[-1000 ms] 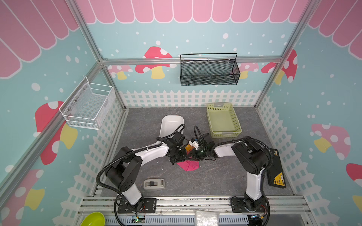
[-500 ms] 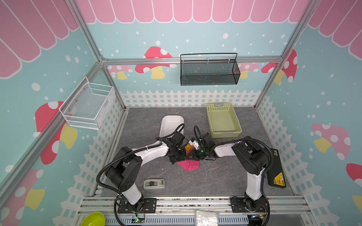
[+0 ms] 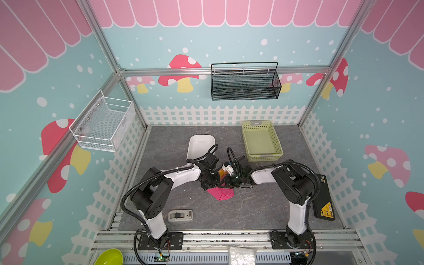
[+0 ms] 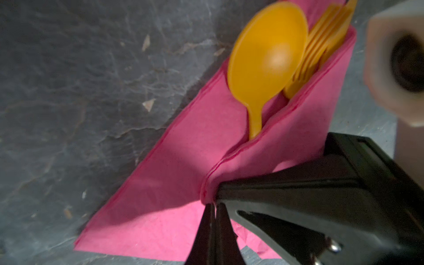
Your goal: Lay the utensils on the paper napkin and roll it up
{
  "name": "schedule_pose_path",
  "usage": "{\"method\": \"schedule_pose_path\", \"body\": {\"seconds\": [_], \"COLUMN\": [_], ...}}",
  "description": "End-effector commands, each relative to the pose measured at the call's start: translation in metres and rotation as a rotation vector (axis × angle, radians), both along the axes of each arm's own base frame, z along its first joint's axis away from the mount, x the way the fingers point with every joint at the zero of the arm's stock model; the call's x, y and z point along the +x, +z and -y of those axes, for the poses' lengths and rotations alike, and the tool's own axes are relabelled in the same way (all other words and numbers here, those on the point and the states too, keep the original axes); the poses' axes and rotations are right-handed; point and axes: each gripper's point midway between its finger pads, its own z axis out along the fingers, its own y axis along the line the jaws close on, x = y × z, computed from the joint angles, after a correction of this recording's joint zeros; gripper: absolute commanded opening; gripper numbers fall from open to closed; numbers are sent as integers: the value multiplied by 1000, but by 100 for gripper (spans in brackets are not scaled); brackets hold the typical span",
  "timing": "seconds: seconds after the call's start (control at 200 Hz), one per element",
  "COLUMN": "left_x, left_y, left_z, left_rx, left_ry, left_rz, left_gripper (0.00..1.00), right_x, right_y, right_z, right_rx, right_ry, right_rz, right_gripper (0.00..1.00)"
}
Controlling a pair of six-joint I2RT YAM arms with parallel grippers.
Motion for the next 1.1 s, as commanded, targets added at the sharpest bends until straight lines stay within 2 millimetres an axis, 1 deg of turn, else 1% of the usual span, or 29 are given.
{"method": "schedule_pose_path", "body": {"seconds": [0.0,0.205,0.36,0.405,0.415,0.43,0.565,0.645,0.795,0.971,1.091], "left_x": [10,3,-2,-3,-3,-4,-6,-5,-4,-3,0], "left_y": [-1,-17,-24,-26,-26,-27,-29,-29,-28,-26,-19], "left_z": [3,-4,-7,-8,-8,-7,-8,-8,-7,-6,-3], "left_rx": [4,40,52,54,54,54,57,57,53,51,33], "left_ry": [18,22,17,17,16,15,13,12,10,9,8], "left_rz": [14,-25,-45,-51,-52,-54,-60,-59,-59,-53,-40], "left_gripper": [2,2,2,2,2,2,1,2,2,1,1], "right_x": [-7,-6,-4,-6,-4,-4,-7,-11,-23,-31,-32], "right_y": [-19,-13,7,6,15,19,26,25,18,2,-8], "right_z": [10,9,7,7,6,6,11,14,19,26,28], "right_rx": [-61,-56,-26,-27,-15,-10,-15,-22,-28,-62,-81], "right_ry": [-13,-9,-5,-4,-5,-6,-14,-13,7,18,24], "right_rz": [-40,-26,10,4,20,27,36,30,-1,-24,-42], "right_gripper": [4,4,7,7,7,8,9,8,8,8,8]}}
